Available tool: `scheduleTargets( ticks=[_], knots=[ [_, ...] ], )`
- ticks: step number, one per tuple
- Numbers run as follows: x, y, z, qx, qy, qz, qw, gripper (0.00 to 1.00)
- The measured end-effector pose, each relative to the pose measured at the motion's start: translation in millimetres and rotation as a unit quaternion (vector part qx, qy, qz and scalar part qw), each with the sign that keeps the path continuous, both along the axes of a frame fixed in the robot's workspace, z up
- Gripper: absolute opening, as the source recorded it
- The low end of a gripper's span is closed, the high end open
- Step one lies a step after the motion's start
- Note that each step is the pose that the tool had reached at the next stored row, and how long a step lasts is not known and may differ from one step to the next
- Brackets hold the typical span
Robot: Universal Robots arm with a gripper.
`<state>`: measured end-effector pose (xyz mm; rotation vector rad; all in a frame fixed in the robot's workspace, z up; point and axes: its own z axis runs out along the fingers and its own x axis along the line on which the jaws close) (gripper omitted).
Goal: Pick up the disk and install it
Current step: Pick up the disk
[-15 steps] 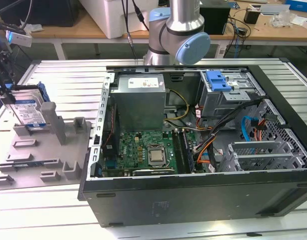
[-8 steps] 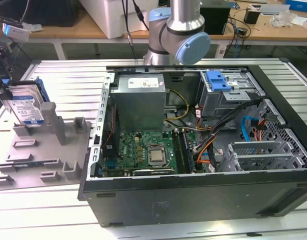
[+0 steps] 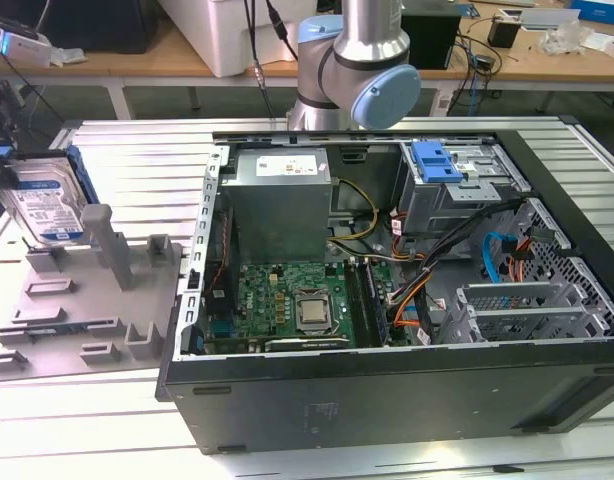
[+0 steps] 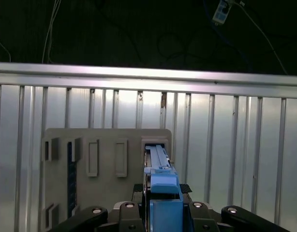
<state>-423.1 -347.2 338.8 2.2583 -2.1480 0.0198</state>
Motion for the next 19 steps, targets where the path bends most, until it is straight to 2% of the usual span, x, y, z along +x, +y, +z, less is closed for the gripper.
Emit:
scheduleTargets(
  ticks=[19],
  knots=[
    [0.4, 0.0, 45.8, -0.0057, 0.0, 0.0, 1.0, 0.37]
  ],
)
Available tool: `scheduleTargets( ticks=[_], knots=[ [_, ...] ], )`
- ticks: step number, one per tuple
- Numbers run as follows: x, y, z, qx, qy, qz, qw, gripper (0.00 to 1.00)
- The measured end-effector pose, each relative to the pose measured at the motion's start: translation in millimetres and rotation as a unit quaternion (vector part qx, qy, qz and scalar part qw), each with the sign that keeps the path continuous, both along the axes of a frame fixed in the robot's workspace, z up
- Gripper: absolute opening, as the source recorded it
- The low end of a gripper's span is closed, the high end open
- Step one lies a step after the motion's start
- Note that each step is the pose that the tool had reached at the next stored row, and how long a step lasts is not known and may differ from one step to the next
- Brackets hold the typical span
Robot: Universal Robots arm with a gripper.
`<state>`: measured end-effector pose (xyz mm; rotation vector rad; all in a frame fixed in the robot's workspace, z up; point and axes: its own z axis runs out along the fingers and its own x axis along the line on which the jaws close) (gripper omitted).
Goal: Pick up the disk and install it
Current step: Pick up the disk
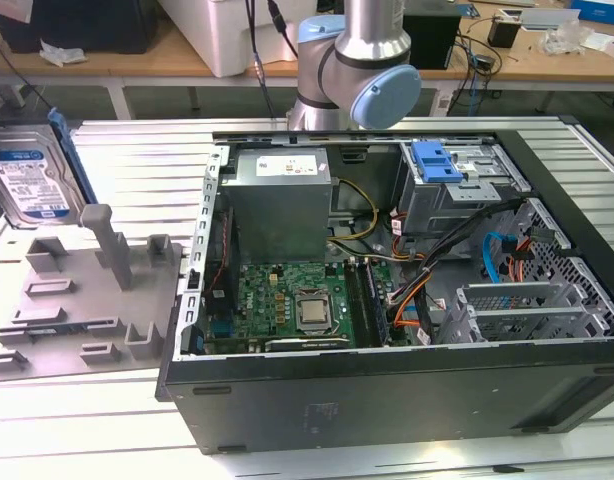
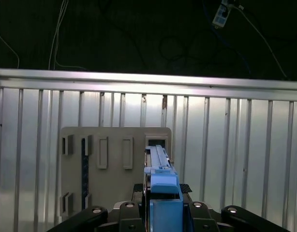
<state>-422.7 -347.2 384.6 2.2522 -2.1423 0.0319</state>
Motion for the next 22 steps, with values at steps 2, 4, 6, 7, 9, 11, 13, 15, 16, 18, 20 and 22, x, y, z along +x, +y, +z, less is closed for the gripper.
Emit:
scheduleTargets(
  ticks=[2, 4, 6, 7, 9, 11, 13, 15, 16, 18, 20, 22],
  knots=[
    [0.2, 0.0, 8.7, -0.0007, 0.0, 0.0, 1.0, 0.37],
    [0.5, 0.0, 14.8, -0.0014, 0.0, 0.0, 1.0, 0.37],
    [0.7, 0.0, 19.5, -0.002, -0.0001, 0.0, 1.0, 0.37],
    [0.9, 0.0, 21.8, -0.0024, 0.0, 0.0, 1.0, 0.37],
    [1.4, 0.0, 27.2, -0.0036, 0.0, 0.0, 1.0, 0.37],
    [1.9, 0.0, 32.8, -0.005, 0.0, 0.0, 1.0, 0.37],
    [2.9, 0.0, 42.3, -0.0075, 0.0, 0.0, 1.0, 0.37],
    [3.5, 0.0, 50.1, -0.0093, 0.0, 0.0, 1.0, 0.37],
    [3.8, 0.0, 53.2, -0.01, 0.0, 0.0, 1.0, 0.37],
    [4.5, 0.0, 59.3, -0.0114, 0.0, 0.0, 0.9999, 0.37],
    [5.0, 0.0, 63.5, -0.0125, 0.0, 0.0, 0.9999, 0.37],
    [7.1, 0.0, 67.4, -0.0139, -0.0001, 0.0, 0.9999, 0.37]
  ],
)
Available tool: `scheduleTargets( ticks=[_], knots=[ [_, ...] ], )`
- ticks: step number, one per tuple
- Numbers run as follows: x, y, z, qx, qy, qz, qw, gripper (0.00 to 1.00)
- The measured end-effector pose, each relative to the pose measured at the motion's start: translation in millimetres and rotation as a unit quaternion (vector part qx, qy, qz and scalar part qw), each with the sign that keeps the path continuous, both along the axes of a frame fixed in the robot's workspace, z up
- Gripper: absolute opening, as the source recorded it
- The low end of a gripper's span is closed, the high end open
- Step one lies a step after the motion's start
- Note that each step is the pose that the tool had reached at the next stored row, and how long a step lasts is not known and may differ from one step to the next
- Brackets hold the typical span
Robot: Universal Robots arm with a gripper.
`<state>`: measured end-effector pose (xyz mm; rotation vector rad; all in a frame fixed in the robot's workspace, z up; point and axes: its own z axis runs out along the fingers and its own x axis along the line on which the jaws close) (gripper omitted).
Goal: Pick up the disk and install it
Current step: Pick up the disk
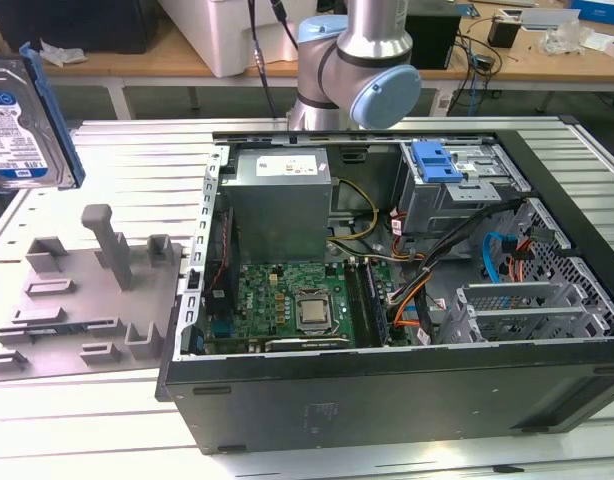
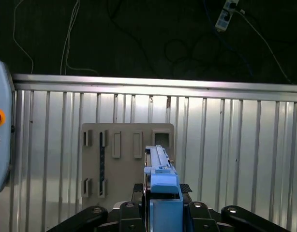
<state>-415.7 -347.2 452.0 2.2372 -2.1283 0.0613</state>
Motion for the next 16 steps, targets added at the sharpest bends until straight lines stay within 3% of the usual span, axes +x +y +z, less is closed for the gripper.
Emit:
scheduleTargets(
  ticks=[10, 16],
  knots=[
    [19.4, -1.2, 13.3, -0.0017, 0.0006, 0.0, 1.0, 0.37],
    [32.2, -11.1, 21.5, -0.0016, 0.0021, 0.0, 1.0, 0.37]
  ],
)
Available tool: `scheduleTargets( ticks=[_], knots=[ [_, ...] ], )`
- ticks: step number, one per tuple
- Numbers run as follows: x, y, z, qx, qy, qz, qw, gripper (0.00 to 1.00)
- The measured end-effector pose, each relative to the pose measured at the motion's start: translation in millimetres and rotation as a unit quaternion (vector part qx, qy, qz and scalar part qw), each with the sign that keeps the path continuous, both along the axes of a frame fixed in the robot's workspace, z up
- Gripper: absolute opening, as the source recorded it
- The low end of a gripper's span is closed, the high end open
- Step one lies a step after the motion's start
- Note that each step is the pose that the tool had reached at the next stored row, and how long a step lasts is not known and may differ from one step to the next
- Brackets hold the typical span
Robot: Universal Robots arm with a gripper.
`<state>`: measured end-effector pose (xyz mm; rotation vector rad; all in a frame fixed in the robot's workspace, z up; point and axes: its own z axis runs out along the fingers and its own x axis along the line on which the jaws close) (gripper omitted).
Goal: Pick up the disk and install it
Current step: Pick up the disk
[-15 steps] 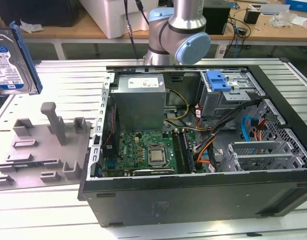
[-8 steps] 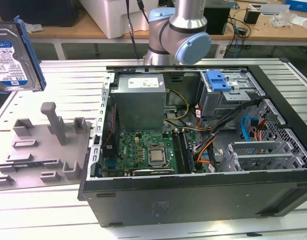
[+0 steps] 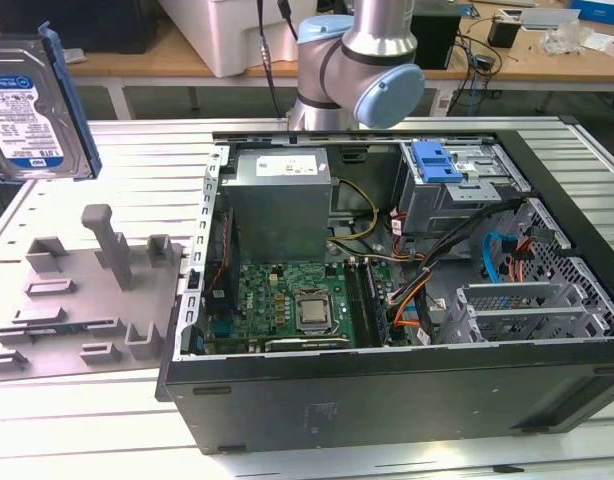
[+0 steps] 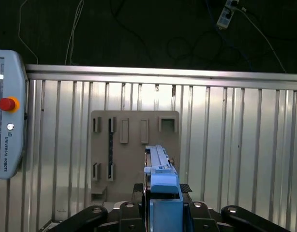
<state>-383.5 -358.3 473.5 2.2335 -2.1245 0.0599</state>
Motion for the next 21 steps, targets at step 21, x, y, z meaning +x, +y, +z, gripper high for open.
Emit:
scheduleTargets(
  ticks=[21],
  knots=[
    [56.4, -29.2, 8.8, 0.0046, 0.006, 0.0, 1.0, 0.37]
  ],
)
